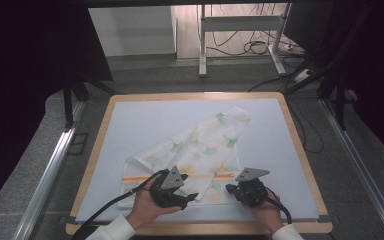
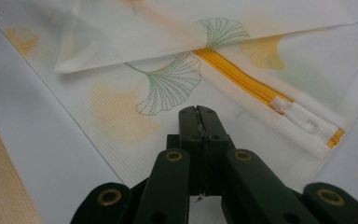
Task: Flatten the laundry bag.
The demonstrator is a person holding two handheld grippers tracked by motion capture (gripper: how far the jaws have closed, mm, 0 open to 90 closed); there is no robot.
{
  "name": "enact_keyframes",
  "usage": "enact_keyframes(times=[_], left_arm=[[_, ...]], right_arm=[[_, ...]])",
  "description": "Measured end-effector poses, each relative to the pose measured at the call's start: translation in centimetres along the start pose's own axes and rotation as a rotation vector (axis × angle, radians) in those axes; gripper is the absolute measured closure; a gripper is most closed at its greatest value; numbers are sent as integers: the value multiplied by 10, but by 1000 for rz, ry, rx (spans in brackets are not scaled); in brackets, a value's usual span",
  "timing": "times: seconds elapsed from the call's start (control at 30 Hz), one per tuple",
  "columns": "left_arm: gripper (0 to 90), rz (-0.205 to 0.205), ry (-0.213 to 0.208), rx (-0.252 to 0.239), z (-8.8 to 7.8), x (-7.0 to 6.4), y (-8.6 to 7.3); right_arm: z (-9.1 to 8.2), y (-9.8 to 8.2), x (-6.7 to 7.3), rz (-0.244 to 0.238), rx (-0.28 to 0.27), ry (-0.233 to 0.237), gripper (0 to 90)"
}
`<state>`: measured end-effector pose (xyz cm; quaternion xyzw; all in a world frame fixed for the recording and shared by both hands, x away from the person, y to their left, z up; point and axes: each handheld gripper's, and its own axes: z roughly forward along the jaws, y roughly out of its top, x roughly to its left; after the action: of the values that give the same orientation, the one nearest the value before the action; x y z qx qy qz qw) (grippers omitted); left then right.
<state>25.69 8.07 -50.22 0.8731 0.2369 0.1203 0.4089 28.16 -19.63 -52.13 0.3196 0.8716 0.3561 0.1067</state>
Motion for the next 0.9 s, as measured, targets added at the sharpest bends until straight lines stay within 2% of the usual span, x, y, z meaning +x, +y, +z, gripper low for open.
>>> enact_keyframes(times=[0.07, 0.3, 0.57, 0.73, 0.9], left_arm=[[316, 1, -17, 19, 7, -1, 1], [312, 17, -34, 93, 28, -3, -2], [337, 8, -36, 152, 39, -1, -7], [432, 3, -34, 143, 39, 4, -6], [588, 0, -34, 133, 39, 4, -6]], right_arm=[[0, 0, 0, 0, 3, 2, 892], [2, -1, 0, 9, 14, 7, 892], [2, -2, -1, 10, 12, 11, 892], [2, -2, -1, 3, 11, 12, 893], [2, -2, -1, -1, 13, 12, 893]])
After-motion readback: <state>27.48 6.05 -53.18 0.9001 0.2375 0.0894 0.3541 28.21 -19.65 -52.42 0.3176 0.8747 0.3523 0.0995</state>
